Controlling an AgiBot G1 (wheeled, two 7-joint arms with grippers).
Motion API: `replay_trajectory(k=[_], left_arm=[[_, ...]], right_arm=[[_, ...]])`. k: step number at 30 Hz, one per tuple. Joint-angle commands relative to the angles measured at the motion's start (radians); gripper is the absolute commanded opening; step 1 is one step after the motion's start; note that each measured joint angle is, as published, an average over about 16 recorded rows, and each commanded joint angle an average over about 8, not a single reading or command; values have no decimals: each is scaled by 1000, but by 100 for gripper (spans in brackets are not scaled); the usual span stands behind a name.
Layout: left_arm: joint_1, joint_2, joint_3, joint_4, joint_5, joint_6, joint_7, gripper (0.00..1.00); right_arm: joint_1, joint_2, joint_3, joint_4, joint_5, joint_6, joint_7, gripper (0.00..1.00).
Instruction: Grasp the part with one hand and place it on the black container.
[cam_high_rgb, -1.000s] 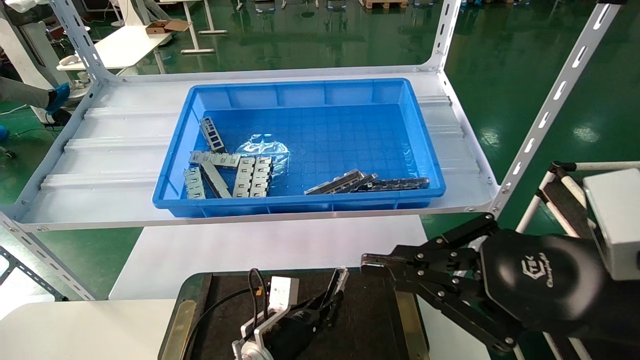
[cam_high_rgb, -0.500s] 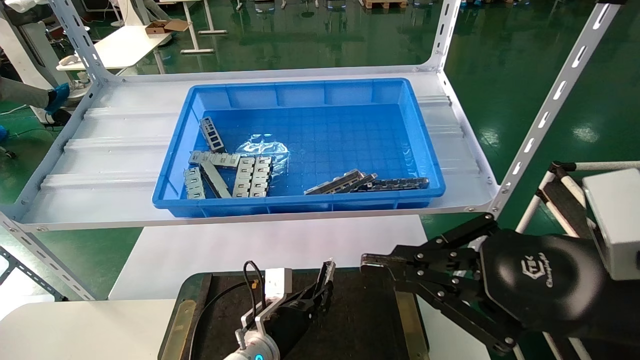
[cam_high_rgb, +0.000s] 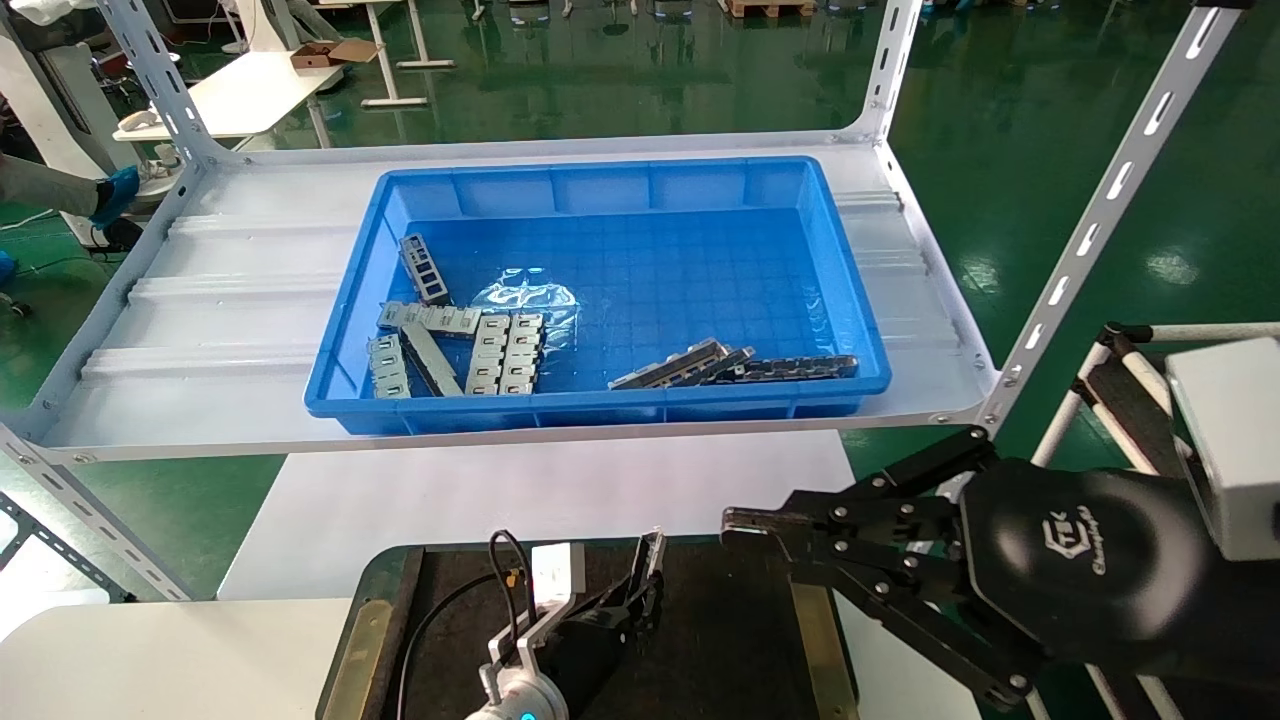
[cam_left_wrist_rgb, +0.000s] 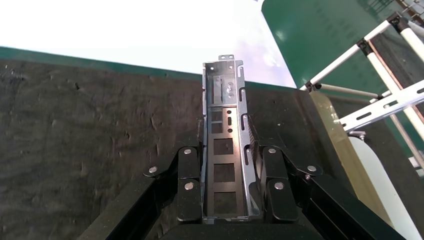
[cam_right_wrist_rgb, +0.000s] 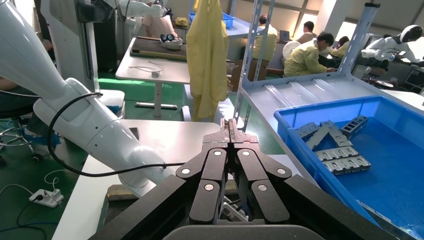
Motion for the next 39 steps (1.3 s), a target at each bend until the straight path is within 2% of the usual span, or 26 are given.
replay_trajectory(k=[1,15,16,17,22,24,25,39], left_arm=[[-2,0,15,-1,-5,-13,-10,0],[-2,-1,92,-8,9,-89,-94,2],[-2,-1,98,-9,11,-94,-101,6],[-2,-1,103,-9,13,-99,-108,16],[-2,-1,130,-13,21,-124,-148,78],[-2,-1,141,-14,24,-132,-165,98],[-3,-1,147,-14,26,-135,-174,100],[-30,-1,217,-10,69,-160,-287,100]], right_arm=[[0,0,0,0,0,0,0,0],[0,0,-1,0,0,0,0,1],[0,0,-1,0,0,0,0,6],[0,0,-1,0,0,0,0,15],[0,0,-1,0,0,0,0,77],[0,0,-1,0,1,0,0,97],[0,0,-1,0,1,0,0,100],[0,1,-1,0,1,1,-1,100]])
